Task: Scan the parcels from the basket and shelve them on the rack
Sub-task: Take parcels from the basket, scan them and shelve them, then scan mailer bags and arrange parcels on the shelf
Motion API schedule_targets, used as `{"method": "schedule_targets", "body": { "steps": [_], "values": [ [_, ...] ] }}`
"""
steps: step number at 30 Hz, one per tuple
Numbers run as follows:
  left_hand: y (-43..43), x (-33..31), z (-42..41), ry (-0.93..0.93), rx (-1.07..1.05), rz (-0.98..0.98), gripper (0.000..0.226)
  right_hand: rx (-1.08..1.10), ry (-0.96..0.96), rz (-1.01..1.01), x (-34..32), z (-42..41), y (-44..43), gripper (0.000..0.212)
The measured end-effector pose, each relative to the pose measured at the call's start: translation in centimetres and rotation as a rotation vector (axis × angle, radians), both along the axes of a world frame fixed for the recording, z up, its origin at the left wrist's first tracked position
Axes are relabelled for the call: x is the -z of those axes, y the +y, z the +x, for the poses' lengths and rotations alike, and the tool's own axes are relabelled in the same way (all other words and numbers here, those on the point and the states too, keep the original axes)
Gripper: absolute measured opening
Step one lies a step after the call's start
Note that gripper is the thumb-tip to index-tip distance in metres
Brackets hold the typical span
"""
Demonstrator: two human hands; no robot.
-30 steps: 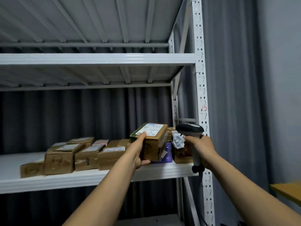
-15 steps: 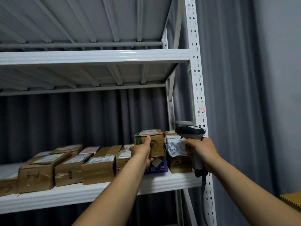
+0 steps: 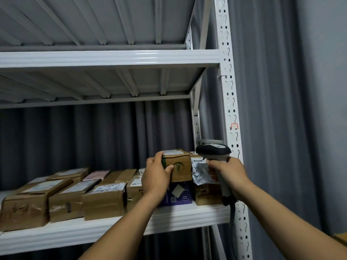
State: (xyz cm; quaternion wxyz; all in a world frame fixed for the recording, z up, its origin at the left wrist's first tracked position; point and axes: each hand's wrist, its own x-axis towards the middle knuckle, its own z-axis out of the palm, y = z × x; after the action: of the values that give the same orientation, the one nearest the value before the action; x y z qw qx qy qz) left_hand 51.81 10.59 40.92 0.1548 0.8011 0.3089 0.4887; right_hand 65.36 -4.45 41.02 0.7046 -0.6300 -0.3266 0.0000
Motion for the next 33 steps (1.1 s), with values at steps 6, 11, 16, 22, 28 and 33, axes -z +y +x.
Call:
{"method": "schedule_targets", "body": {
  "steps": [6, 11, 16, 22, 28, 33],
  "values": [
    [1.7, -0.7, 1.6, 0.089, -0.015, 0.063, 0.044, 0.044, -0.022, -0.043, 0.4, 0.7, 0.0, 0.016],
    [2.5, -0.8, 2.9, 0.159, -0.052, 0.088, 0.045, 0.048, -0.057, -0.11, 0.4, 0.1, -0.4, 0.012],
    [2.4, -1.1, 2.5, 0.231, -0.071, 0.101, 0.048, 0.021, -0.054, -0.161, 0.2, -1.0, -0.5, 0.015],
    [1.8, 0.0, -1.1, 0.246, -0.029, 0.163, 0.052, -0.091, -0.042, -0.179, 0.8, -4.3, -2.1, 0.011],
    [0.6, 6.4, -7.4, 0.344, 0.031, 0.198, 0.052, -0.207, -0.012, -0.256, 5.5, -8.7, -4.1, 0.003],
    [-0.3, 15.5, -12.7, 0.551, 0.065, 0.136, 0.055, -0.263, 0.017, -0.358, 12.2, -11.9, -4.4, 0.005]
  ]
}}
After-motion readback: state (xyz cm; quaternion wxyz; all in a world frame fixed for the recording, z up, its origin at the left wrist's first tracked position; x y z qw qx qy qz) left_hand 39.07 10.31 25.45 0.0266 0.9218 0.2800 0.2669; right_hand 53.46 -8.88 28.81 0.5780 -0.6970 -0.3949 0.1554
